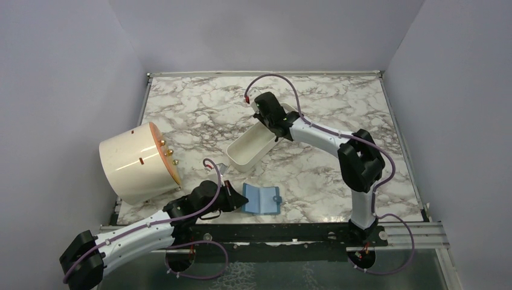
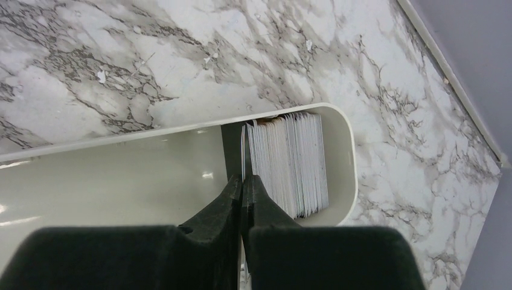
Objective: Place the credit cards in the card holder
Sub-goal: Pick up the credit card from the storage box.
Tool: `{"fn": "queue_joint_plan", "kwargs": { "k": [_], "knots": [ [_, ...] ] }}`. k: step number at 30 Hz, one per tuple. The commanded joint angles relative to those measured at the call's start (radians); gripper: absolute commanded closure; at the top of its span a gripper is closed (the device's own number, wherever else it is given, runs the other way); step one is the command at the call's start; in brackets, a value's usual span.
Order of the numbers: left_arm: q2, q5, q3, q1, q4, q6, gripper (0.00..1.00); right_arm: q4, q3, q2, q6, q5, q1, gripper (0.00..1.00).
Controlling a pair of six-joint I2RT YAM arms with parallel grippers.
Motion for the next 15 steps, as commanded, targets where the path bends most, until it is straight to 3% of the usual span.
{"fn": "queue_joint_plan", "kwargs": {
  "k": [1,15],
  "knots": [
    [0.001,-0.057,-0.034,-0.003,0.034,-0.022,1.00,-0.017,0.023,-0.089,0.051,-0.061,-0.007,0.99],
    [0.060,-0.116,-0.040,-0.003,0.067,-0.052,1.00,-0.117,0.014,-0.232,0.239,-0.146,-0.008,0.99]
  ]
}}
